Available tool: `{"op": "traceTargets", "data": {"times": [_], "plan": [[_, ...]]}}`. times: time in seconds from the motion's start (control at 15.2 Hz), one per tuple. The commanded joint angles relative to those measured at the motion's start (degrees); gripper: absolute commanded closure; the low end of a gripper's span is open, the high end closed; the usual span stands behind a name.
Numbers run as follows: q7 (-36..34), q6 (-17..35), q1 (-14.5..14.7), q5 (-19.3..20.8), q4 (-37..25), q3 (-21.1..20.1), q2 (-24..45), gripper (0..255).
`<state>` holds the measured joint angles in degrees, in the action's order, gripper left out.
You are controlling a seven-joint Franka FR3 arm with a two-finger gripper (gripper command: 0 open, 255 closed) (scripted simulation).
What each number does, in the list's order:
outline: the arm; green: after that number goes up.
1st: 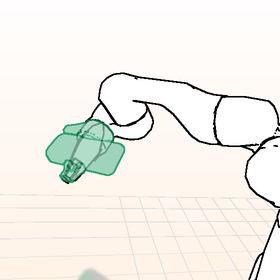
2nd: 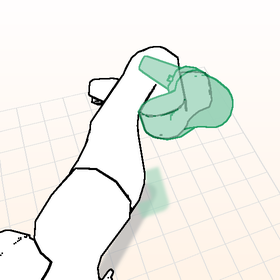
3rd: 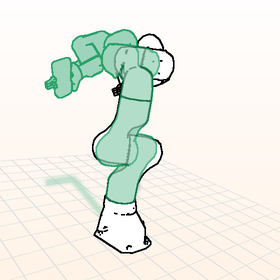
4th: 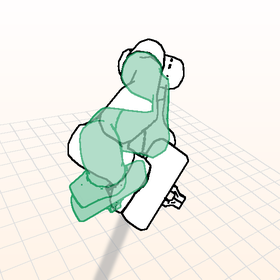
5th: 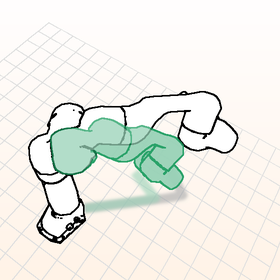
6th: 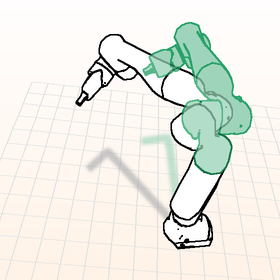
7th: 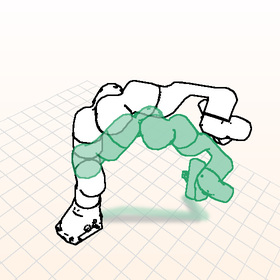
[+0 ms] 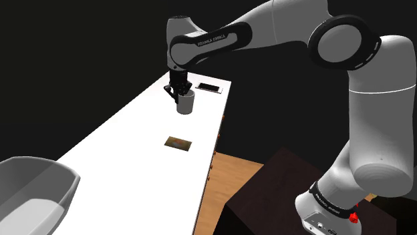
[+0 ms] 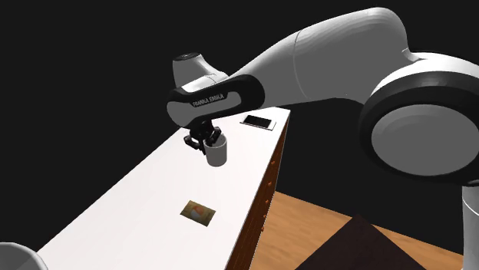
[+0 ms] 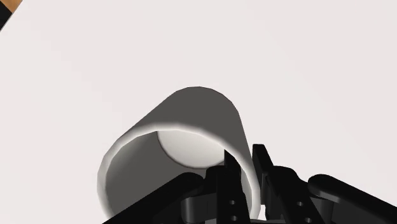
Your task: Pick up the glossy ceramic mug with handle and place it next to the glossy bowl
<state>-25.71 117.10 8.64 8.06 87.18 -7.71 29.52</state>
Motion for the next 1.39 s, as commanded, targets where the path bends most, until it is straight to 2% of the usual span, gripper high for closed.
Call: {"op": "traceTargets", "data": {"times": [0.0,1.32], "plan": [[0.1,-1.3,0.0,-0.1,-0.9,-0.1,-0.4,255],[1.3,-15.3,0.3,-0.9,-12.6,-0.4,-2.9,255]]}}
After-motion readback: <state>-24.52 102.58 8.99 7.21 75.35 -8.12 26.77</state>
